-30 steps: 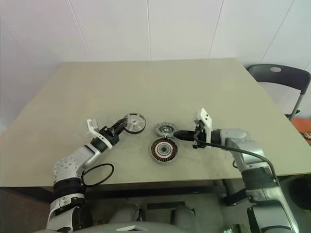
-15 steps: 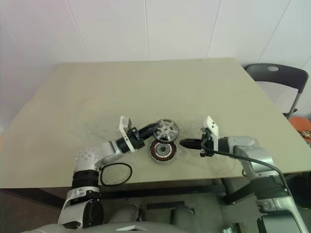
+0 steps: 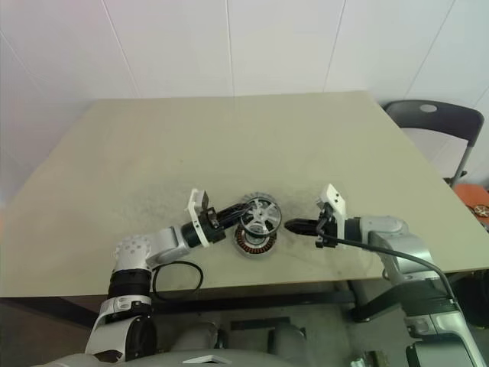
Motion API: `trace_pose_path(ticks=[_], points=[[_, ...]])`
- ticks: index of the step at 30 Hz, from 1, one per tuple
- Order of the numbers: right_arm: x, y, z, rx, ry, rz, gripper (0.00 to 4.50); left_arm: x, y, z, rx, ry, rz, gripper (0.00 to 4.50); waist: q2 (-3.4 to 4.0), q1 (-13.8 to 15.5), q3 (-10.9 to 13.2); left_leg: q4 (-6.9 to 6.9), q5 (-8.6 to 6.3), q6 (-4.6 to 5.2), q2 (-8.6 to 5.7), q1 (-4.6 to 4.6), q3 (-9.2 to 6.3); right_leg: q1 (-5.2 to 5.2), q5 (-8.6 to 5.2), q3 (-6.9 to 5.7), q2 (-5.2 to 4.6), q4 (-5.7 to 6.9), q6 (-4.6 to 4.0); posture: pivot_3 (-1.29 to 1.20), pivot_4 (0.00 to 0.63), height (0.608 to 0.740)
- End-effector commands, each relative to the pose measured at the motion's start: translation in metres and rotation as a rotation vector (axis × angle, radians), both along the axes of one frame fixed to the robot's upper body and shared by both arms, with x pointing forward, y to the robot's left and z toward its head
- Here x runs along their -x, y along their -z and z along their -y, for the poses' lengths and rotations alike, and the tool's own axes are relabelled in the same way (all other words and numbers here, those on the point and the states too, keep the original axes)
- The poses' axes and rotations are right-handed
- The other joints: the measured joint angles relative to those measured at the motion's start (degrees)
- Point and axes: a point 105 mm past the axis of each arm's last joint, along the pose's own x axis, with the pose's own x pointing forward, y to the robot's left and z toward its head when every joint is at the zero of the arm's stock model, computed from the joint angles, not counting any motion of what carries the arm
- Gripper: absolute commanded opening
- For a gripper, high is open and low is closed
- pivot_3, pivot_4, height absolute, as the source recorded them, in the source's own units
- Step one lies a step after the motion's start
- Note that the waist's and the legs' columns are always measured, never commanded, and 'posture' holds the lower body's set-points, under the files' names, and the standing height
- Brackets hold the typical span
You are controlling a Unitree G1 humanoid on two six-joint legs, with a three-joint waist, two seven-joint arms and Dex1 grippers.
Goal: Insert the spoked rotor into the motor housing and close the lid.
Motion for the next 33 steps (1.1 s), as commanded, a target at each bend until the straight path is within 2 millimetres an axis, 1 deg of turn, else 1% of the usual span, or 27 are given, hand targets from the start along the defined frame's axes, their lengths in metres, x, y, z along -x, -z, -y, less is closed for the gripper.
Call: trace_pose_path(ticks=[1,8,17,24,33], points=[[-0.006,-0.012,0.001,0.0,-0.001,0.058,0.0,0.007,0.008,-0.006,-0.028,0.008,-0.022,0.45,0.01,-0.16,-0.01,0.0,0.0,0.0,0.01,0.02,0.0,0.01,0.0,0.0,0.0,0.0,0.0,0.0,0.0,0.74],[-0.006,-0.011,0.003,0.007,0.005,0.057,0.0,0.008,0.014,-0.015,-0.055,-0.018,-0.031,0.45,0.02,-1.34,-0.01,-0.01,0.0,0.0,0.03,0.09,-0.01,0.07,0.0,0.0,0.0,0.01,0.0,0.0,0.0,0.74],[-0.006,-0.009,0.004,0.014,0.01,0.054,0.0,0.009,0.016,-0.019,-0.068,-0.039,-0.027,0.45,0.03,-1.35,-0.02,-0.03,0.0,0.0,0.06,0.13,-0.02,0.07,0.0,0.02,0.01,0.03,0.0,0.0,0.0,0.74],[-0.006,-0.007,0.004,0.016,0.014,0.05,0.0,0.014,0.02,-0.026,-0.083,-0.062,-0.035,0.45,0.04,-1.43,-0.02,-0.05,0.0,0.0,0.07,0.14,-0.02,0.07,0.0,0.02,0.02,0.04,-0.01,0.0,0.0,0.74],[-0.007,-0.007,0.004,0.017,0.012,0.049,0.0,0.012,0.02,-0.027,-0.082,-0.092,-0.026,0.45,0.05,-1.46,-0.03,-0.07,0.0,0.0,0.09,0.16,-0.02,0.07,0.0,0.02,0.03,0.04,-0.01,0.0,0.0,0.74]])
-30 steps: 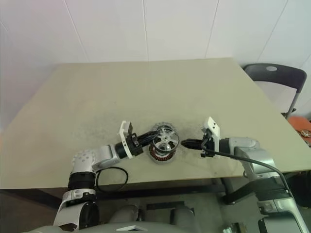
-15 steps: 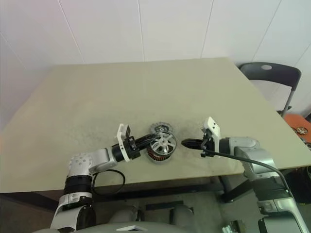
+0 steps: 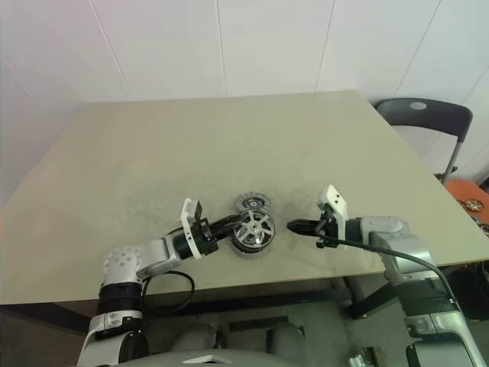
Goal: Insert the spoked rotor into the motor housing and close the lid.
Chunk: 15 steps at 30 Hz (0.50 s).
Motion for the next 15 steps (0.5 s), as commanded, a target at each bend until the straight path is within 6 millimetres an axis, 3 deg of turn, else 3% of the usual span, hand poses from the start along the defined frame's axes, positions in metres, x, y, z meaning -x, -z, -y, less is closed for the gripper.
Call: trace_pose_path(ticks=[1,15], points=[[-0.0048,-0.0112,-0.0008,-0.013,-0.004,0.048,0.0,-0.0027,0.0099,-0.0133,-0.029,-0.068,-0.028,0.45,0.0,0.0,0.0,0.0,0.0,0.0,0.0,0.0,0.0,0.0,0.0,0.0,0.0,0.0,0.0,0.0,0.0,0.74],[-0.0051,-0.0087,-0.0015,-0.014,0.001,0.044,0.0,-0.0007,0.013,-0.0172,-0.052,-0.084,-0.03,0.45,0.0,-0.03,0.0,-0.01,0.0,0.0,0.0,0.0,0.0,0.0,0.0,0.0,0.02,0.0,0.0,0.0,0.0,0.74]])
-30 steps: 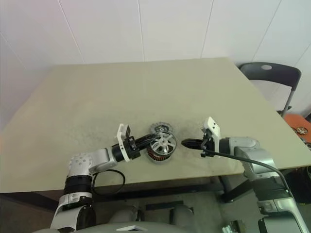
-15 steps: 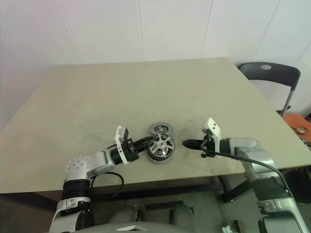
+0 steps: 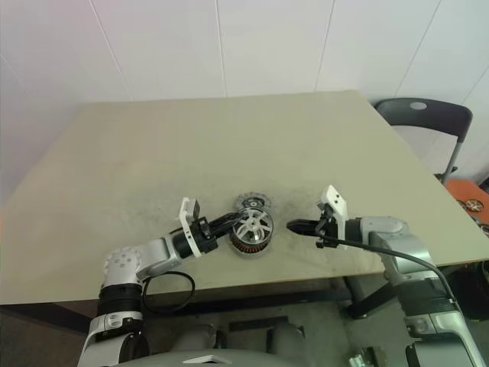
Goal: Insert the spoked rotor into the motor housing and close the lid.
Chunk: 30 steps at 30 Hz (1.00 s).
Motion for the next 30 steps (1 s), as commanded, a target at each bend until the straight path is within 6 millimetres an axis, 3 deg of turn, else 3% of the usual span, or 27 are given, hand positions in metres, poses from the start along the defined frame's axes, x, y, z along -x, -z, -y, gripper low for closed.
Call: trace_pose_path(ticks=[1,17,27,30], points=[[-0.005,-0.009,-0.001,-0.013,0.0,0.044,0.0,0.002,0.012,-0.016,-0.044,-0.047,-0.037,0.45,0.0,-0.03,0.0,0.0,0.0,0.0,0.0,0.0,0.0,0.0,0.0,0.0,0.0,0.0,0.0,0.0,0.0,0.74],[-0.006,-0.008,-0.003,-0.017,0.006,0.046,0.0,0.004,0.012,-0.017,-0.07,-0.046,-0.03,0.45,0.0,-0.03,0.0,-0.02,0.0,0.0,0.01,0.01,0.0,0.0,0.0,0.0,0.01,0.0,0.0,0.0,0.0,0.74],[-0.007,-0.007,-0.004,-0.02,0.012,0.047,0.0,-0.003,0.014,-0.018,-0.167,-0.06,0.011,3.62,0.03,0.45,-0.02,0.05,0.0,0.0,0.0,0.01,-0.02,0.04,0.0,0.0,-0.02,0.0,0.0,0.0,0.0,0.74],[-0.007,-0.006,-0.004,-0.021,0.013,0.047,0.0,-0.012,0.007,-0.023,-0.258,-0.056,0.099,4.48,0.02,0.46,-0.01,0.11,-0.01,-0.01,-0.05,0.02,-0.02,0.1,0.0,-0.01,-0.08,-0.03,0.0,0.0,0.0,0.74]])
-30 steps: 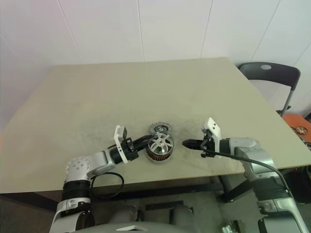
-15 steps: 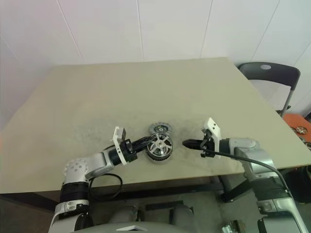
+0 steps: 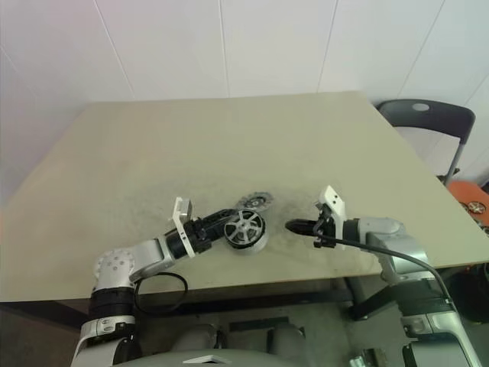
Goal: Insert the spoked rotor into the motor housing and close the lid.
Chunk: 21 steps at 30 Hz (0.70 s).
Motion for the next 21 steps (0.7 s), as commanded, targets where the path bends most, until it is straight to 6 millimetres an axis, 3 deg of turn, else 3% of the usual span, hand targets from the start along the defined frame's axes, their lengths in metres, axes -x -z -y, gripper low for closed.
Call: trace_pose_path(ticks=[1,6,10,12,18,21], points=[[-0.005,-0.01,-0.001,-0.008,-0.001,0.049,0.0,-0.009,0.001,-0.006,-0.156,0.005,0.073,4.48,-0.01,-0.01,0.01,0.0,0.0,-0.01,-0.02,0.0,0.0,0.01,0.0,0.0,-0.02,-0.01,0.0,0.0,0.0,0.74],[-0.005,-0.01,-0.002,-0.008,-0.005,0.048,0.0,-0.028,-0.032,-0.012,-0.282,0.006,0.296,4.48,-0.03,0.04,0.03,-0.02,0.0,-0.01,-0.05,-0.12,0.0,-0.1,0.01,0.01,-0.09,-0.03,-0.01,0.0,0.0,0.74],[-0.005,-0.009,-0.003,-0.011,-0.008,0.048,0.0,-0.04,-0.062,-0.01,-0.464,-0.024,0.618,4.48,-0.01,0.1,0.03,-0.13,0.0,-0.01,-0.05,-0.17,0.01,-0.17,0.01,0.03,-0.12,-0.04,-0.01,0.0,0.0,0.74],[-0.005,-0.009,-0.004,-0.013,-0.009,0.047,0.0,-0.037,-0.065,0.0,-0.56,0.015,0.808,4.48,0.01,0.17,0.02,-0.2,-0.02,-0.04,-0.06,-0.17,0.06,-0.19,0.01,0.07,-0.17,-0.09,-0.03,0.0,0.0,0.74],[-0.005,-0.006,-0.009,-0.018,-0.011,0.044,0.0,-0.008,-0.06,0.045,-0.364,0.177,0.957,4.48,0.01,0.38,0.02,-0.34,-0.03,-0.05,-0.09,-0.25,0.12,-0.27,0.01,0.11,-0.29,-0.21,-0.04,0.0,0.0,0.74],[-0.003,-0.006,-0.011,-0.022,-0.014,0.042,0.0,-0.002,-0.059,0.055,-0.295,0.249,0.976,4.48,0.01,0.37,0.02,-0.32,-0.02,-0.03,-0.08,-0.33,0.12,-0.38,0.01,0.11,-0.28,-0.17,-0.04,0.0,0.0,0.74]])
